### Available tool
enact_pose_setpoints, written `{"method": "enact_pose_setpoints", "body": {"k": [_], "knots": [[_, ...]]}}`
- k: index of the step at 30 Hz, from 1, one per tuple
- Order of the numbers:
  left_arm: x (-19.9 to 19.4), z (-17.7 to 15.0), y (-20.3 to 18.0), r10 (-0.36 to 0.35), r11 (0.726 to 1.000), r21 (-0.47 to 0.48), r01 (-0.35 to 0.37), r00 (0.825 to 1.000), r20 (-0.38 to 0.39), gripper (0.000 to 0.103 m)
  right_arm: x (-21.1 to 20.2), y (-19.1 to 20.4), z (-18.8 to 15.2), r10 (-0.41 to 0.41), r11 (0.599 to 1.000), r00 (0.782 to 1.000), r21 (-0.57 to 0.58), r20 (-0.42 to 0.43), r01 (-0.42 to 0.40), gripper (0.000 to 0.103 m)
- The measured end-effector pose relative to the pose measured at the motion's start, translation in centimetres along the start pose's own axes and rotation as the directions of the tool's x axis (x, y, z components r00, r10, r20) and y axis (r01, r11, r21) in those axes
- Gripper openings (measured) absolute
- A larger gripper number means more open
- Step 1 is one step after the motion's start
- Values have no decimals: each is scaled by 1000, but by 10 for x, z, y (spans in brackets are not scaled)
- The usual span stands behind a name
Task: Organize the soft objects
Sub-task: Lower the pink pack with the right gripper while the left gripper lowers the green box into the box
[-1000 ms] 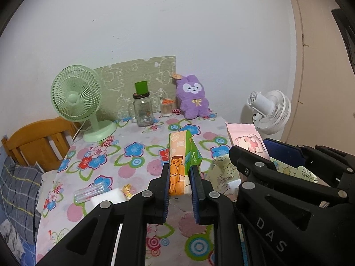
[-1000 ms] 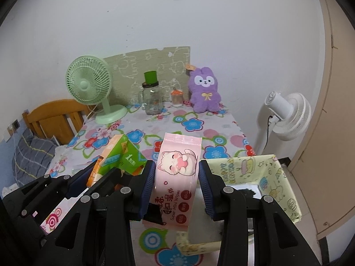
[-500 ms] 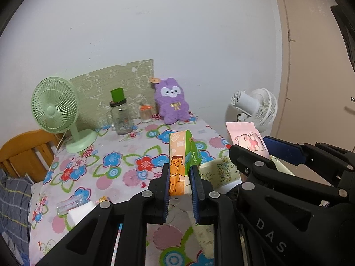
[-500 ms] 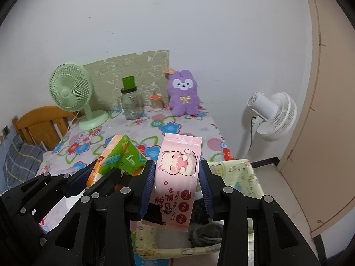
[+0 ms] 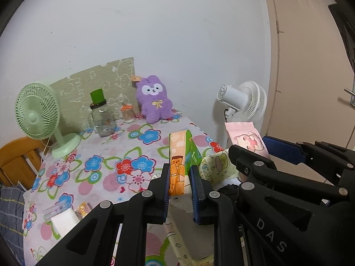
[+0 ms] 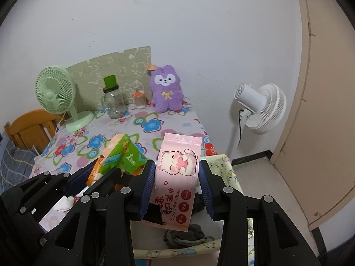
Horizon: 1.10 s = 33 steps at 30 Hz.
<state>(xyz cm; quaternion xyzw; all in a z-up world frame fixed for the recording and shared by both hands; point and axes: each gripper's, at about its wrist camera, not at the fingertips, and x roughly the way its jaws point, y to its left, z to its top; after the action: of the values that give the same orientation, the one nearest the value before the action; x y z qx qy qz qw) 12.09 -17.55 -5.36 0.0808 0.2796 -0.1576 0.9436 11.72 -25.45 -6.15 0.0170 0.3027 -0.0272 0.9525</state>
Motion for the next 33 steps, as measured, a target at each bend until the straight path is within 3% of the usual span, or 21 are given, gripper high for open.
{"method": "enact_pose_setpoints", "body": {"k": [19, 24, 27, 29, 33], "knots": [[45, -11, -30, -79, 996, 38, 84, 989, -123, 20, 39, -33, -16, -74, 997, 994, 31, -86, 77, 43], [54, -13, -31, -73, 996, 35, 79, 985, -157, 35, 50, -36, -19, -68, 997, 991, 39, -112, 73, 43], [56, -15, -30, -78, 996, 29, 84, 982, -172, 47, 54, -37, -20, -63, 997, 991, 43, -121, 68, 43], [57, -16, -29, -72, 996, 31, 78, 982, -173, 62, 56, -36, -20, -60, 997, 990, 44, -125, 66, 43], [59, -16, -28, -67, 997, 32, 74, 982, -177, 68, 61, -35, -19, -46, 997, 990, 49, -133, 53, 44]]}}
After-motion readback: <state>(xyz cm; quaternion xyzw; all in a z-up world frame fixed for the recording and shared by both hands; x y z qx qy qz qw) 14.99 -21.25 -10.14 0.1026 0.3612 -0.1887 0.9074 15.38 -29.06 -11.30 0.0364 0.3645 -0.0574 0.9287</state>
